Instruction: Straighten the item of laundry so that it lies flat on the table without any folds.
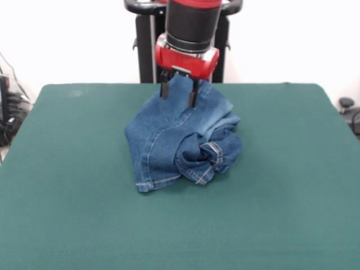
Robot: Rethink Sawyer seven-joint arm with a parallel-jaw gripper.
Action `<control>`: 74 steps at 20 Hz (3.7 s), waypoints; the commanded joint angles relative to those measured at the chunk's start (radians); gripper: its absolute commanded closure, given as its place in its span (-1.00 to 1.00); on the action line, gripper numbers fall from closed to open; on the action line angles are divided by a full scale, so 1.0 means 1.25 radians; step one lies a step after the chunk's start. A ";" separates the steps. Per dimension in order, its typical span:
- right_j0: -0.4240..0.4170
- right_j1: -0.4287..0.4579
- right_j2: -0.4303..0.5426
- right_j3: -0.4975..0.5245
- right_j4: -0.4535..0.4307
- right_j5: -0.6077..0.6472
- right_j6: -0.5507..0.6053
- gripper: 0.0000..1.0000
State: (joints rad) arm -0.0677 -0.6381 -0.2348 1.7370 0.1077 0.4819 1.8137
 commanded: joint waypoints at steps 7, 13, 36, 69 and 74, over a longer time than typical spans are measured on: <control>0.039 0.165 0.021 -0.116 -0.023 -0.195 0.121 -1.00; 0.024 0.231 0.027 -0.130 -0.024 -0.263 0.107 -1.00; -0.041 0.298 0.040 -0.165 -0.140 -0.191 0.016 -1.00; -0.040 0.324 0.078 -0.181 -0.105 -0.142 0.063 1.00; -0.030 0.309 0.069 -0.172 -0.095 -0.130 0.078 1.00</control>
State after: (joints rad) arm -0.1143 -0.3202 -0.2649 1.5113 -0.0243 0.1797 1.8137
